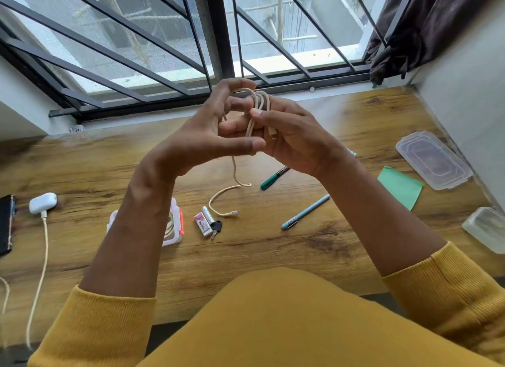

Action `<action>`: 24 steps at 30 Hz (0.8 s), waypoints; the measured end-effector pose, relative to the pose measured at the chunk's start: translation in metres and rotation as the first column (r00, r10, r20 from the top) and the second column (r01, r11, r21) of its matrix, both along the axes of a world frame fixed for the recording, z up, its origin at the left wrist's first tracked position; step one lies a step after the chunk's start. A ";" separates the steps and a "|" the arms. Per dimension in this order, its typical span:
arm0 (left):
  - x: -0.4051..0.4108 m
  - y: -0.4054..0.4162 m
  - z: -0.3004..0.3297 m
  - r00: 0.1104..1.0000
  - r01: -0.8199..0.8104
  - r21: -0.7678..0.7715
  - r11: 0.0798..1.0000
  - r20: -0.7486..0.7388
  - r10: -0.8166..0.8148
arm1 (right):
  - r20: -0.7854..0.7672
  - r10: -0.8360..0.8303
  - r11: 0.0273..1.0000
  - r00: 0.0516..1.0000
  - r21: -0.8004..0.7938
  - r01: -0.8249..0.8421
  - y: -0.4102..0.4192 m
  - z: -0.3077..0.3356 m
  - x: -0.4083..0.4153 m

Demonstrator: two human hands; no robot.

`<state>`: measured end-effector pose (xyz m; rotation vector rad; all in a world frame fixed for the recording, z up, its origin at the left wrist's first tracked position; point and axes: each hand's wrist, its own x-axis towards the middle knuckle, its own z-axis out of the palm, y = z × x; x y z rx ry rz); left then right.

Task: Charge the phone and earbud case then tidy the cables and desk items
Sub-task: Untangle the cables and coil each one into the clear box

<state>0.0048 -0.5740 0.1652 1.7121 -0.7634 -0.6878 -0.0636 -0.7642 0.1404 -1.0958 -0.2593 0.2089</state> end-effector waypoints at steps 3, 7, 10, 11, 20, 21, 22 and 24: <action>0.001 -0.003 -0.002 0.999 0.020 0.004 1.000 0.047 -0.020 | -0.041 0.014 0.999 0.999 0.037 -0.012 0.000 0.001 -0.002; -0.001 -0.004 -0.003 0.995 -0.011 -0.033 0.999 0.095 0.014 | -0.052 0.002 1.000 0.999 -0.004 -0.002 -0.002 0.001 -0.002; -0.003 -0.005 -0.006 0.988 -0.031 -0.055 0.998 0.152 0.039 | -0.060 -0.040 0.996 0.997 -0.086 0.035 -0.003 0.001 0.000; -0.003 -0.005 -0.007 0.985 -0.042 -0.064 0.997 0.163 0.052 | -0.058 -0.050 0.993 0.997 -0.107 0.043 -0.003 0.001 0.001; -0.003 -0.008 -0.010 0.965 -0.150 -0.080 0.985 0.206 0.163 | 0.101 0.009 0.980 0.995 -0.198 0.011 -0.001 0.004 0.002; -0.004 -0.009 -0.009 0.962 -0.150 -0.070 0.986 0.218 0.162 | 0.121 0.003 0.978 0.993 -0.208 0.022 -0.001 0.005 0.003; -0.006 -0.010 -0.008 0.959 -0.150 -0.060 0.987 0.236 0.160 | 0.138 -0.004 0.976 0.990 -0.215 0.034 -0.001 0.006 0.003; -0.007 -0.012 -0.007 0.943 -0.168 -0.040 0.985 0.284 0.172 | 0.156 -0.016 0.977 0.988 -0.209 0.049 -0.001 0.008 0.004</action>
